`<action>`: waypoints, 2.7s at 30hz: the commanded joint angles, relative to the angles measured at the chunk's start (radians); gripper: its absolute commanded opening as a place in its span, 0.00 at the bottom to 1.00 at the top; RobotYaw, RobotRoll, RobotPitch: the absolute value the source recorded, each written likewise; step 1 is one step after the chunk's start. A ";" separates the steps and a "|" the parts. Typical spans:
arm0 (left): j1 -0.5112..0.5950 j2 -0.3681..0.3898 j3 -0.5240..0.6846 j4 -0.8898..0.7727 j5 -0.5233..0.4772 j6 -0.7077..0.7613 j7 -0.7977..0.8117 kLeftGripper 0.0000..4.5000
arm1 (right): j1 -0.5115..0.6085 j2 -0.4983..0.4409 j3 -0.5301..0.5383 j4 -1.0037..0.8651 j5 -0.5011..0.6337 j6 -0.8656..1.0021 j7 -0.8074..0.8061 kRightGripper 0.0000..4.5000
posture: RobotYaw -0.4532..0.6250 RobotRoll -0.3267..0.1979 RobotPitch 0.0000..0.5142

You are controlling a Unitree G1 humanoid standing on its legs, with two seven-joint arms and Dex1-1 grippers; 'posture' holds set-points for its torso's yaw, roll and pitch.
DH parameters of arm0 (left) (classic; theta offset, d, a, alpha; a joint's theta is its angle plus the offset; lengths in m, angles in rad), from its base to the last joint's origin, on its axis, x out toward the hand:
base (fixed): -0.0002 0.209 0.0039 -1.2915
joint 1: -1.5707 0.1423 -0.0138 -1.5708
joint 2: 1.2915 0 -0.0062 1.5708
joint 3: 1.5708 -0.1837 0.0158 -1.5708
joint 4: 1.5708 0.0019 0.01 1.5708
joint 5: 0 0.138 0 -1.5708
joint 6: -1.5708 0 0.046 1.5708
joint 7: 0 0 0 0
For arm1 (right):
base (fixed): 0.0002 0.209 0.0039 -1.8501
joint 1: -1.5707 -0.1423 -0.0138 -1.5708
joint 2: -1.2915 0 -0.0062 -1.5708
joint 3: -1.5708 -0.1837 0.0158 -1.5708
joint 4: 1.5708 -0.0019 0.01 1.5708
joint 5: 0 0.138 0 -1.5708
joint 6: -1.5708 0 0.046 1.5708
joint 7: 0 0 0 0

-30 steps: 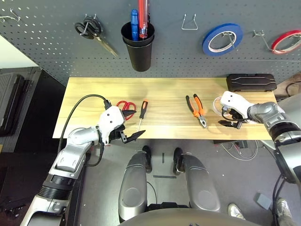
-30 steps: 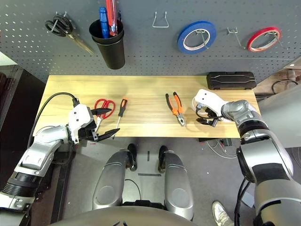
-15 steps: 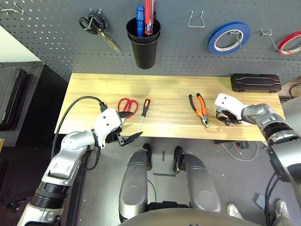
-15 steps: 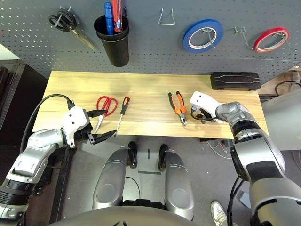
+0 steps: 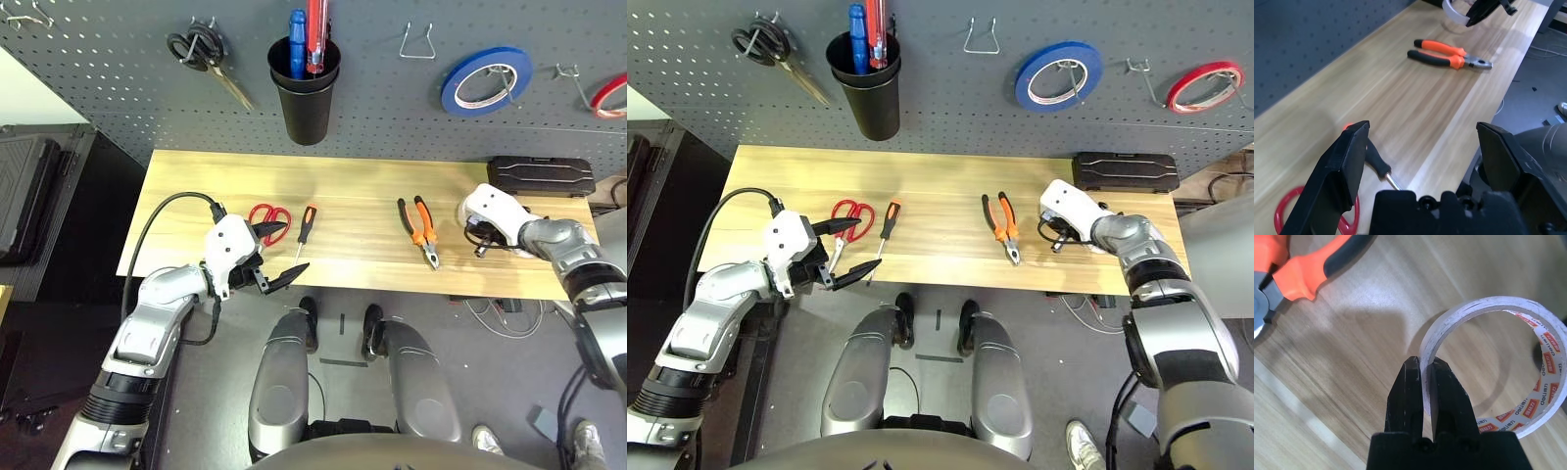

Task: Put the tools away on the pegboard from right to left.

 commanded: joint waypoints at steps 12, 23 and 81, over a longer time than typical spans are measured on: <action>-0.006 -0.114 0.023 -0.030 -0.169 -0.149 -0.043 1.00 | 0.361 0.073 -0.212 -0.330 0.151 -0.376 -0.302 0.02 | 0.55 0.62 0.47; -0.043 -0.126 0.016 -0.134 -0.234 -0.108 -0.011 1.00 | 0.342 0.077 -0.239 -0.247 0.170 -0.655 -0.372 0.02 | 0.55 0.62 0.43; -0.036 -0.045 -0.049 -0.091 -0.138 -0.179 -0.053 1.00 | 0.066 0.091 -0.219 -0.124 0.226 -0.532 -0.323 1.00 | 0.56 0.62 0.46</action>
